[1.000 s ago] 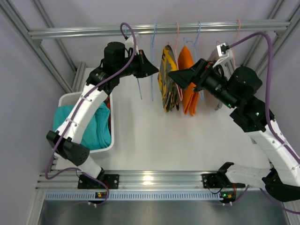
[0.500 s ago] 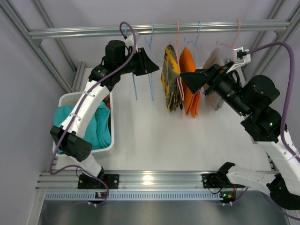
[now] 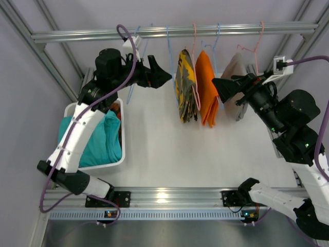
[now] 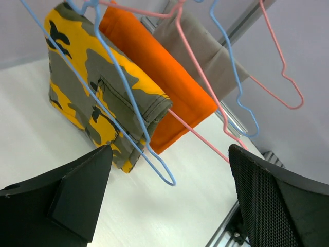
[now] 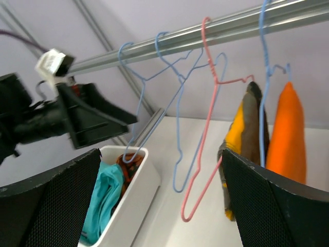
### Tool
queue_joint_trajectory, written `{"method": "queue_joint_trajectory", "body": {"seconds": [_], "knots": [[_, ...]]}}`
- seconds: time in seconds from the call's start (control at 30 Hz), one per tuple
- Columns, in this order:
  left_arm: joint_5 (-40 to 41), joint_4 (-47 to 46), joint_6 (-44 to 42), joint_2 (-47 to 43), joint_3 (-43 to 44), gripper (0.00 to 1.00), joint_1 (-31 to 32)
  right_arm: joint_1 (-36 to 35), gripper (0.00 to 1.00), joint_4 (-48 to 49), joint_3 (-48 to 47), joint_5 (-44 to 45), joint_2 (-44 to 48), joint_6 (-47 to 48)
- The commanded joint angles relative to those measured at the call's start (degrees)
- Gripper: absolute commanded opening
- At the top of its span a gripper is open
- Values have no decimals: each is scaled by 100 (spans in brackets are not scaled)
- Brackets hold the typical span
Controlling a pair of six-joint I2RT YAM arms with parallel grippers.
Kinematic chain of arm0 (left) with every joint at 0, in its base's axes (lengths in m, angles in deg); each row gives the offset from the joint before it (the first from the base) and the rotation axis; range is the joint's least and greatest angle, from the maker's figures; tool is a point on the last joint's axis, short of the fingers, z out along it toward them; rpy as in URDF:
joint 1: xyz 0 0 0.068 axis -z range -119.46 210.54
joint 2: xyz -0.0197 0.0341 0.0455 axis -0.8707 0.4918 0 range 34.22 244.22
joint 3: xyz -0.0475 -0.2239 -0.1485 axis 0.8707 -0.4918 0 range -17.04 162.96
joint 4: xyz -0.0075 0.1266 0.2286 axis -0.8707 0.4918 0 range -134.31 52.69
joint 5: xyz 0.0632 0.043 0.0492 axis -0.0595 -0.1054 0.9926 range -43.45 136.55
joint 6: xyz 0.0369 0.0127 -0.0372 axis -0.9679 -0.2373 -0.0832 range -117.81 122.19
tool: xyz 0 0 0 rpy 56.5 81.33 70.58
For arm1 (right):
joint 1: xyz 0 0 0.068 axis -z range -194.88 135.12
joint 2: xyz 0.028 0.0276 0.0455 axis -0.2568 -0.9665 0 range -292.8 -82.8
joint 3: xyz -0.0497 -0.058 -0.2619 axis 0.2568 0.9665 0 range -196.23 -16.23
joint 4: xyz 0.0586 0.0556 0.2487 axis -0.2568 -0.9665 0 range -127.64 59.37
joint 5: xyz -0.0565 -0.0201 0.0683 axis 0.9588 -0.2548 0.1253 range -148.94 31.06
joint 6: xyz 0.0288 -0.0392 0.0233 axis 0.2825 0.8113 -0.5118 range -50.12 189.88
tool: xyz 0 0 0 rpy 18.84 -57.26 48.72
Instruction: Remove the trousers from the hanger
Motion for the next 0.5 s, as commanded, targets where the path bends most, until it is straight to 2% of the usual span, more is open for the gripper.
{"method": "queue_joint_trajectory", "body": {"seconds": [0.0,0.07,0.2,0.23,0.3,0.47], "knots": [[182,-95,-662,-770,-215,99,31,370,99,-41,22,112,285,162],[558,-104,-847,-1200,-364,99,31,633,99,-76,75,76,495,223],[753,245,-1312,-1544,-348,99,30,924,100,-129,241,67,811,390],[1163,387,-1496,-1588,-296,99,22,994,100,-147,285,102,891,495],[1412,555,-1734,-1876,-435,99,-92,1161,99,-199,469,198,1127,601],[1658,749,-3061,-2765,-1252,99,-320,1522,99,-419,777,287,1542,1057]]}}
